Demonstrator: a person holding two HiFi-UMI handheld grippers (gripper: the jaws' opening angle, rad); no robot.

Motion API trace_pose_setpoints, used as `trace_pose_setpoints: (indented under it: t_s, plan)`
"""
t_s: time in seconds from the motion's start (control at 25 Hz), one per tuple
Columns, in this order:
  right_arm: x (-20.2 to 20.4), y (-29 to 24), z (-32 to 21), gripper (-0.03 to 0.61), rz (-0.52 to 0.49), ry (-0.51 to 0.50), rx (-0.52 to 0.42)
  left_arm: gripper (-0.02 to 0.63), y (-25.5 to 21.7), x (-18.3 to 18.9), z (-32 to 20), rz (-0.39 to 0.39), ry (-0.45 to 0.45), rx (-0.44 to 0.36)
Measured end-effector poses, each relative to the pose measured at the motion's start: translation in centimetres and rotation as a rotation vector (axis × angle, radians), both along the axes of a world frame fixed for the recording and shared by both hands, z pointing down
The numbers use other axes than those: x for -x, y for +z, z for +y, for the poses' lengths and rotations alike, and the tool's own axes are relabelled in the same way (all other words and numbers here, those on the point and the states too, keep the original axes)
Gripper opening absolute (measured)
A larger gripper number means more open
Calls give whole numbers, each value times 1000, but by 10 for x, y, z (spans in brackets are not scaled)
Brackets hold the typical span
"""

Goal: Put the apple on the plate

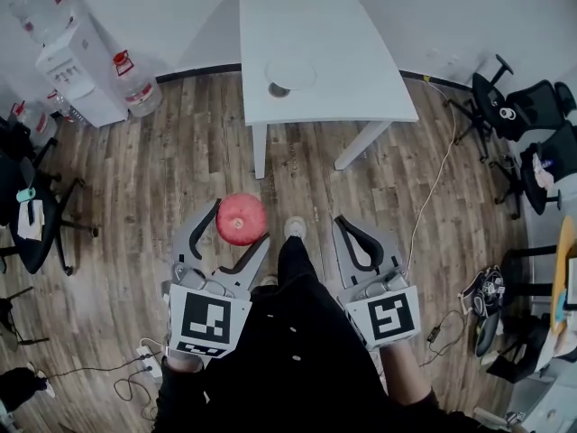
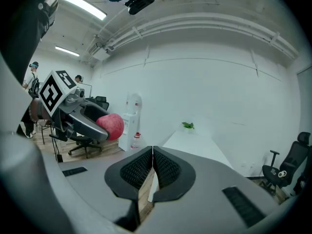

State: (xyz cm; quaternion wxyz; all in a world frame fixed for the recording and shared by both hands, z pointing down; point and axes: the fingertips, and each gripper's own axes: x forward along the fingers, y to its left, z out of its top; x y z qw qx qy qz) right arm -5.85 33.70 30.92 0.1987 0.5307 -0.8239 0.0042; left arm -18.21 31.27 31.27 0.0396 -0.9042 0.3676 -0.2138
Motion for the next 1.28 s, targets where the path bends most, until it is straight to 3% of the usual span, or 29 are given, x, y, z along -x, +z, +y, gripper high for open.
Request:
trace_pose_setpoints:
  t_s: [0.24,0.52,1.28]
  plan:
    - [-5,0,-18,43,-1,-12,-3,357,3,1,-15,23,-77,58]
    - [-16,4,-43,43,-12,-27,4,357,3,-14,-41,-8,-41,8]
    - [-56,4,-157,43,-33,-85,5,357,2,-57,-145,-34,-76,4]
